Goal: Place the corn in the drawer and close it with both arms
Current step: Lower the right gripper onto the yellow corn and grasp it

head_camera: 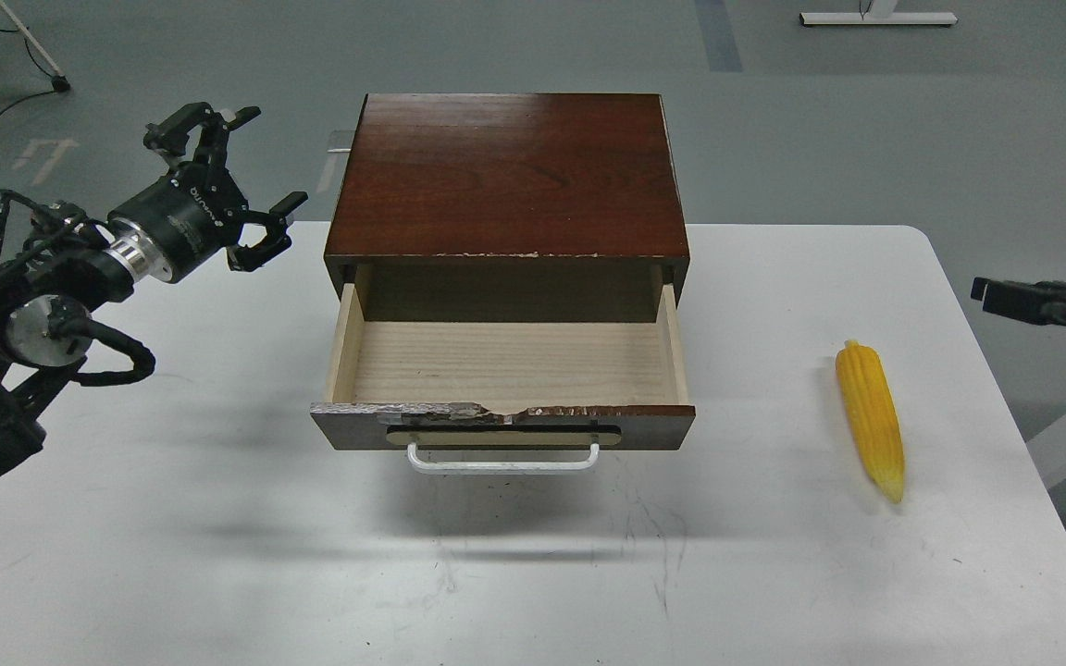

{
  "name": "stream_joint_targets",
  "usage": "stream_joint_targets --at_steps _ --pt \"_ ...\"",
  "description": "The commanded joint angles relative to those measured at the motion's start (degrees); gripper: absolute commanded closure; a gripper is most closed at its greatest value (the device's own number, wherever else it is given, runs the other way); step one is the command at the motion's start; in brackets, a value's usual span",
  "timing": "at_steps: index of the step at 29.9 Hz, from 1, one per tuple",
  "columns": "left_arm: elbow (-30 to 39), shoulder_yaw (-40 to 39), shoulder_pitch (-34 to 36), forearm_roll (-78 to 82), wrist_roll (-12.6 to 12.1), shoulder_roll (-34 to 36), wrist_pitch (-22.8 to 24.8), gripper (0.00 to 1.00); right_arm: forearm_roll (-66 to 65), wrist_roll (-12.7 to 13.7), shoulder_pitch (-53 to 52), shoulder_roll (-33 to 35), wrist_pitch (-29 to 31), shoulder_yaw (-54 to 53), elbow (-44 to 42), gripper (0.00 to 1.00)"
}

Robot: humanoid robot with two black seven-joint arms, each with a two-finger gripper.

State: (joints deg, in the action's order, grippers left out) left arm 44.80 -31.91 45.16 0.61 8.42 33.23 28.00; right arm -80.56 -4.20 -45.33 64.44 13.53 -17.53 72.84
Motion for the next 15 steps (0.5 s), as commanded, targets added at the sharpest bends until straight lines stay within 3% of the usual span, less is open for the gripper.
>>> stream_joint_targets --at_steps 1,9,15 --pt "0.0 0.0 -0.2 0.0 0.0 0.3 0.0 0.02 -0.4 -0.2 0.7 -2.9 -2.4 3.8 -2.4 0.17" --pt "0.0 0.1 -0.3 0.1 3.4 1.1 0.0 0.02 0.1 -1.6 2.5 -9.1 -4.5 4.1 -4.7 0.21" --pt "0.0 0.1 -0.5 0.1 3.4 1.2 0.0 0.02 0.5 -3.2 4.7 -13.6 -6.9 4.1 -7.0 0.22"
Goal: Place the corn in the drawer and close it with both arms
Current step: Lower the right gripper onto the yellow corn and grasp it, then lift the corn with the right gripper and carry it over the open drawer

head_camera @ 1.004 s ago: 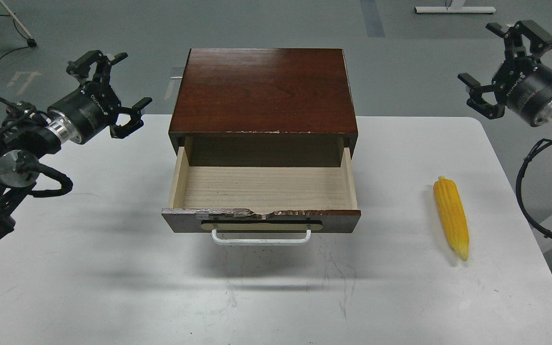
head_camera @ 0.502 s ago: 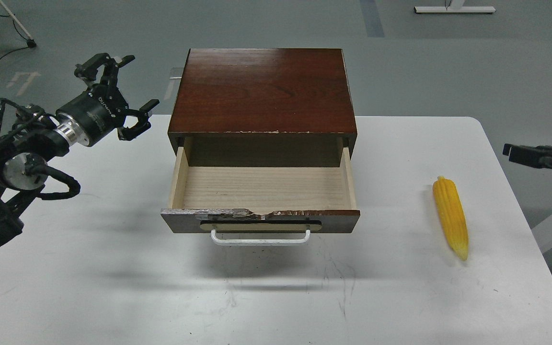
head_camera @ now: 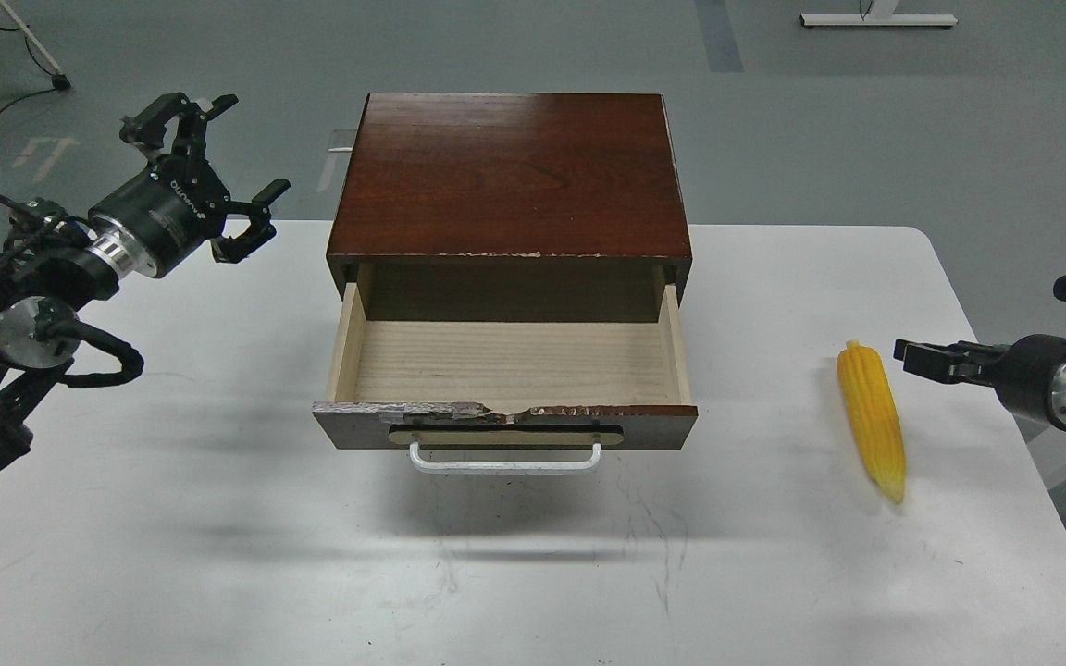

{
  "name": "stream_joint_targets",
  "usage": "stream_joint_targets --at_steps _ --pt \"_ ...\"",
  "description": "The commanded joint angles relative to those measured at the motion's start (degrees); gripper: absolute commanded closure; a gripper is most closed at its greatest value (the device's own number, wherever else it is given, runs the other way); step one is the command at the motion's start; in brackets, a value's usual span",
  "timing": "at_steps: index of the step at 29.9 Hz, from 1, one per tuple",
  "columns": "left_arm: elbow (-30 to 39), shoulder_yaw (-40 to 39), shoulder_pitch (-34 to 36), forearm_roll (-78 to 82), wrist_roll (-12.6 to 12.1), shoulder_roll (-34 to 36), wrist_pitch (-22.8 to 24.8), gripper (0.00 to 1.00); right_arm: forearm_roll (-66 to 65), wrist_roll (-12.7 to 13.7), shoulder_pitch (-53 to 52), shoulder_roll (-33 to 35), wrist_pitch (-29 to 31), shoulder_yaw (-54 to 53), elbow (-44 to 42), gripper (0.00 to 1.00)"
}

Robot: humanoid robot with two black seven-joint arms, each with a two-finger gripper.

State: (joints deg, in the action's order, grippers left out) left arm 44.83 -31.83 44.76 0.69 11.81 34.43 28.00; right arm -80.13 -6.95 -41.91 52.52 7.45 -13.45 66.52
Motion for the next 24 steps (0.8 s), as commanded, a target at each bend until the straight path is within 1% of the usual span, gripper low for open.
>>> stream_joint_targets --at_steps 1,6,9,10,11,12,13,14,15,16,17,19,21,23,24 --pt "0.0 0.0 -0.1 0.0 0.1 0.0 0.0 0.02 0.1 -0.4 1.6 -2.1 -0.9 0.1 -0.7 0.22" --pt "0.0 0.0 -0.3 0.0 0.1 -0.1 0.0 0.02 -0.2 -0.4 4.5 -4.9 -1.0 0.9 -2.9 0.22" --pt "-0.1 0.0 -0.3 0.0 0.5 -0.2 0.0 0.02 -0.2 -0.4 5.1 -6.1 -1.1 1.1 -4.2 0.26" --pt "-0.1 0.0 -0.5 0.0 0.8 -0.2 0.0 0.02 -0.2 -0.4 5.3 -6.6 -1.1 1.1 -4.5 0.31" --pt "-0.2 0.0 -1.0 0.0 1.0 -0.2 0.0 0.02 -0.3 -0.4 5.3 -7.1 -1.2 1.1 -4.8 0.49" --pt "-0.2 0.0 -1.3 0.0 1.0 -0.2 0.0 0.02 -0.4 -0.4 5.3 -7.3 -1.2 1.1 -4.9 0.60" --pt "-0.2 0.0 -1.5 0.0 1.0 -0.2 0.0 0.02 -0.4 -0.4 5.3 -7.6 -1.5 1.1 -5.1 0.80" --pt "-0.2 0.0 -1.5 0.0 1.0 -0.2 0.0 0.02 -0.4 -0.4 5.3 -7.6 -1.5 1.1 -5.1 0.81" --pt "-0.2 0.0 -1.6 0.0 1.0 -0.2 0.0 0.02 -0.3 -0.5 5.3 -8.1 -3.1 1.1 -5.2 0.87" --pt "-0.2 0.0 -1.6 0.0 1.0 -0.2 0.0 0.02 -0.2 -0.9 5.1 -8.6 -5.8 1.1 -5.2 0.90" --pt "-0.2 0.0 -1.6 0.0 1.0 -0.1 0.0 0.02 -0.2 -1.2 4.9 -8.8 -7.0 1.1 -5.1 0.92" --pt "-0.3 0.0 -1.6 0.0 1.0 0.0 0.0 0.02 -0.1 -3.8 3.6 -8.6 -9.2 1.0 -4.8 0.95" --pt "-0.3 0.0 -1.6 0.0 1.0 0.1 0.0 0.02 -0.3 -4.7 1.1 -8.6 -9.6 1.1 -4.6 0.96" --pt "-0.3 -0.1 -1.6 0.0 1.0 0.4 0.0 0.02 -2.4 -6.4 -3.7 -8.0 -10.4 1.5 -4.3 0.96" --pt "-0.3 -0.3 -1.5 0.0 1.0 1.0 0.0 0.02 -5.3 -9.0 -7.3 -7.7 -11.7 2.1 -4.0 0.96"
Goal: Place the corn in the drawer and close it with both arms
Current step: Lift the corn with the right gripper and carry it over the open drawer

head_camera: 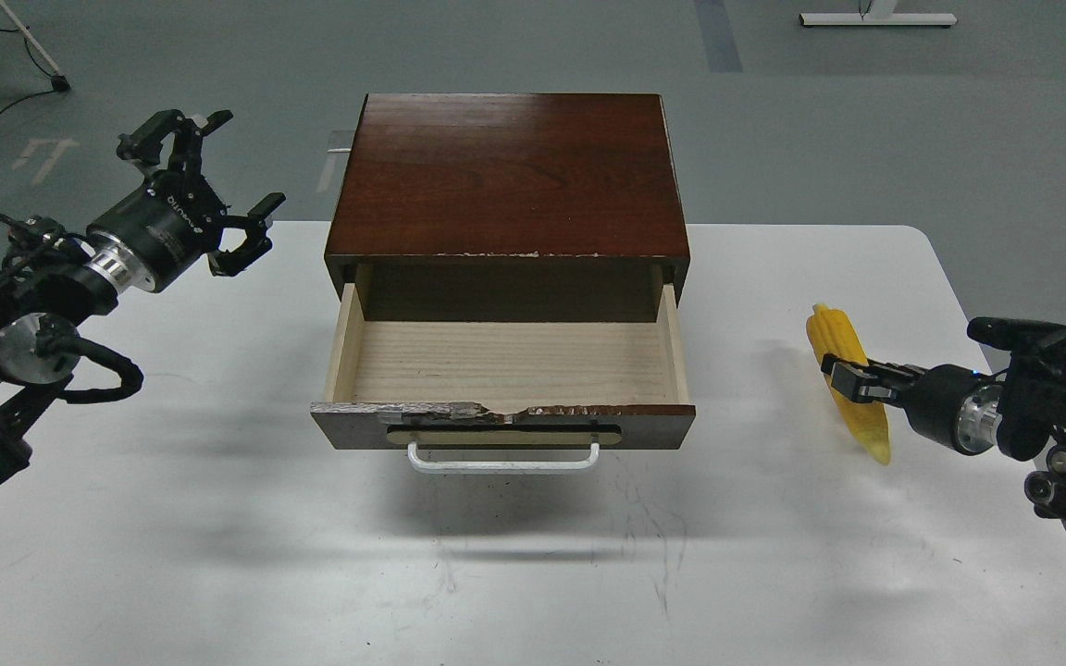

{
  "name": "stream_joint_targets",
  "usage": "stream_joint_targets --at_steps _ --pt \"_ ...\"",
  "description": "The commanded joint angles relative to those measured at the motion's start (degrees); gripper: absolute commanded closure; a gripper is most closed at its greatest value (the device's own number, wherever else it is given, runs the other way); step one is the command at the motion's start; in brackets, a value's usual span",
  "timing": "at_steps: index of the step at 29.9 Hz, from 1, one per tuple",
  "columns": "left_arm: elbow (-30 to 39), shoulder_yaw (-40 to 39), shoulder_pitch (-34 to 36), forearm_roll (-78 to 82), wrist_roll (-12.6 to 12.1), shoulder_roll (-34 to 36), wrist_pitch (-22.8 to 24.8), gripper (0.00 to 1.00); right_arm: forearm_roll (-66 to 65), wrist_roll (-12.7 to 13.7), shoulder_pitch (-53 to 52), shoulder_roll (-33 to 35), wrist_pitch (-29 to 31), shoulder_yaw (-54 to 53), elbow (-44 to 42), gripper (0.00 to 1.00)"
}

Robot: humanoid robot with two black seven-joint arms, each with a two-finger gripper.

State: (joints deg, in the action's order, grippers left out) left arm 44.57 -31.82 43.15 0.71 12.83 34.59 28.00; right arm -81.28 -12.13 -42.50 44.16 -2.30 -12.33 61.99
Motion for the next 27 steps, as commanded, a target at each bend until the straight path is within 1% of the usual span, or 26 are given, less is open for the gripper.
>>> stream_joint_targets --at_steps 1,2,3,4,6,7,8,9,11,12,15,17,19,20,21,23,24,25,26,27 --pt "0.0 -0.3 0.3 0.0 0.0 1.4 0.0 0.02 -7.5 -7.1 -11.0 1.0 -3.1 1.6 0.5 0.96" --pt "0.0 -0.2 0.4 0.0 0.0 1.7 0.0 0.02 -8.8 -8.5 -13.2 1.4 -3.5 1.7 0.5 0.96" --pt "0.0 -0.1 0.4 0.0 0.0 1.9 0.0 0.02 -11.5 -10.6 -17.1 1.5 -4.2 2.5 0.6 0.96" --pt "0.0 -0.1 0.4 0.0 0.0 1.9 0.0 0.02 -11.5 -10.6 -17.1 1.5 -4.2 2.5 0.6 0.96" --pt "0.0 -0.1 0.4 0.0 -0.1 2.2 0.0 0.02 -15.2 -13.0 -23.9 1.2 -4.6 3.5 2.3 0.96" --pt "0.0 -0.1 0.4 0.0 -0.1 2.2 0.0 0.02 -16.2 -13.4 -25.7 1.1 -4.6 3.8 3.0 0.96" --pt "0.0 -0.1 0.4 0.0 -0.1 2.3 0.0 0.02 -18.6 -14.3 -28.7 0.2 -4.6 4.4 3.7 0.96" --pt "0.0 -0.1 0.4 0.0 -0.1 2.3 0.0 0.02 -22.1 -15.7 -31.5 -2.3 -5.0 4.9 4.1 0.96" --pt "0.0 -0.1 0.4 0.0 -0.1 2.5 0.0 0.02 -25.7 -15.9 -33.7 -5.5 -5.9 5.4 4.4 0.96" --pt "0.0 -0.1 0.4 0.0 -0.1 2.6 0.0 0.02 -28.7 -15.9 -35.3 -8.4 -7.0 5.8 4.7 0.96" --pt "0.0 -0.1 0.3 0.0 0.0 2.5 0.0 0.02 -33.8 -15.9 -38.2 -13.7 -7.7 7.8 6.0 0.96" --pt "0.0 -0.1 0.3 0.0 0.0 2.5 0.0 0.02 -34.5 -15.9 -38.6 -15.7 -7.7 9.5 6.2 0.94" --pt "0.0 -0.2 0.2 0.0 0.0 2.5 0.0 0.02 -34.6 -15.9 -38.7 -18.3 -7.7 12.0 6.2 0.85" --pt "0.0 -0.2 0.1 0.0 0.0 2.6 0.0 0.02 -34.6 -15.9 -38.4 -20.0 -7.7 13.0 6.0 0.73" --pt "0.0 -0.2 0.1 0.0 0.0 2.8 0.0 0.02 -34.5 -15.9 -37.9 -21.5 -7.7 13.8 5.9 0.63" --pt "0.0 -0.2 0.1 0.0 0.0 3.0 0.0 0.02 -34.5 -15.9 -37.7 -22.4 -7.7 14.8 5.9 0.53" --pt "0.0 -0.2 0.0 0.0 0.0 3.6 0.0 0.02 -34.4 -15.9 -37.5 -22.6 -7.7 15.6 5.9 0.38" --pt "0.0 -0.2 0.0 0.0 0.0 3.9 0.0 0.02 -34.3 -15.9 -37.2 -22.7 -7.7 15.9 5.9 0.30" --pt "0.0 -0.2 -0.2 0.0 0.0 4.3 0.0 0.02 -34.2 -15.9 -36.7 -22.7 -7.7 16.1 5.9 0.18" --pt "0.0 -0.2 -0.3 0.0 0.1 4.3 0.0 0.02 -34.1 -15.9 -36.5 -22.7 -7.7 16.0 5.9 0.12"
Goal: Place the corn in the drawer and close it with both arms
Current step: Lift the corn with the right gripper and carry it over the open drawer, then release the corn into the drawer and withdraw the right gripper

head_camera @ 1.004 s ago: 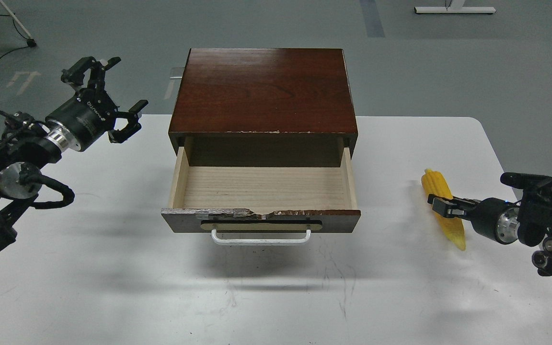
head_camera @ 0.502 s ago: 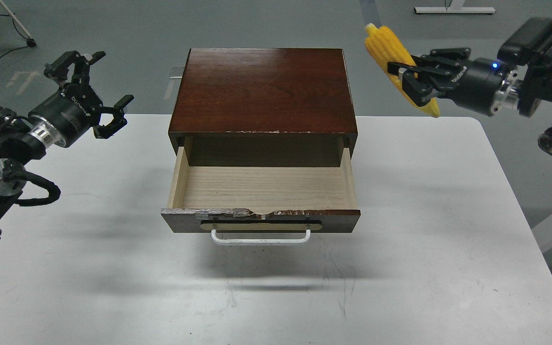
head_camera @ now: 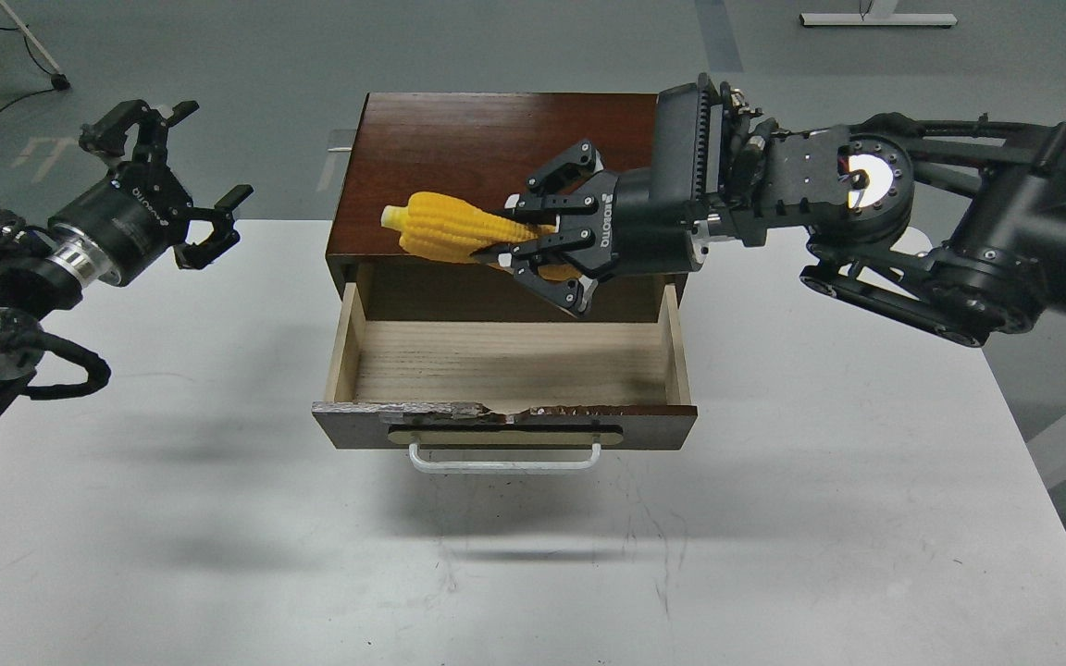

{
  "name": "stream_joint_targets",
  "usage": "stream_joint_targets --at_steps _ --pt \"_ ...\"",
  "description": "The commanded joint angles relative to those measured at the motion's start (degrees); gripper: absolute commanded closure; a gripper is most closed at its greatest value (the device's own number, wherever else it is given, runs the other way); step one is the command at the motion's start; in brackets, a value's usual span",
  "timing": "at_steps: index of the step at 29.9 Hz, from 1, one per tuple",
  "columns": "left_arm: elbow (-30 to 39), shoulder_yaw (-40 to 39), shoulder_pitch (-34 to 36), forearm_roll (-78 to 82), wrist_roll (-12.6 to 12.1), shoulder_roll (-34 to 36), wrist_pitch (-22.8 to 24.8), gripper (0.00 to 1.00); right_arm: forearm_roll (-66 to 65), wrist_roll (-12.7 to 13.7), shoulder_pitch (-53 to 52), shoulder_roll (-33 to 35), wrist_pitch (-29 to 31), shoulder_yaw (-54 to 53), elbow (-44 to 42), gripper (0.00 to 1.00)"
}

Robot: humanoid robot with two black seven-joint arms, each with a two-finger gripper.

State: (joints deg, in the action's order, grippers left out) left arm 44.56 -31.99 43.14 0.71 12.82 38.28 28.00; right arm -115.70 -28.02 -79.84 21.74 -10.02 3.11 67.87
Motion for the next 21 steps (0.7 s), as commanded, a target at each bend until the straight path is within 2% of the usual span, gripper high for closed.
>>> stream_joint_targets --at_steps 1,9,17,20,21 --pt "-0.1 0.0 -0.3 0.0 0.1 0.7 0.0 0.02 0.4 0.0 0.9 -0.4 0.0 0.7 -0.1 0.05" --pt "-0.4 0.0 -0.7 -0.1 0.1 0.8 0.0 0.02 1.3 0.0 1.3 -0.3 -0.5 0.0 0.0 0.02" --pt "-0.4 -0.3 -0.7 -0.1 0.1 0.7 0.0 0.02 7.8 0.0 1.3 -0.4 -0.4 -3.0 0.0 0.01" --pt "-0.4 -0.4 -0.7 -0.1 0.1 0.7 0.0 0.02 17.5 0.0 1.3 0.1 0.3 -8.4 -0.9 0.01" --pt "-0.5 -0.4 -0.7 -0.1 0.1 0.8 0.0 0.02 23.7 1.4 1.1 0.2 0.5 -9.9 -2.4 0.01"
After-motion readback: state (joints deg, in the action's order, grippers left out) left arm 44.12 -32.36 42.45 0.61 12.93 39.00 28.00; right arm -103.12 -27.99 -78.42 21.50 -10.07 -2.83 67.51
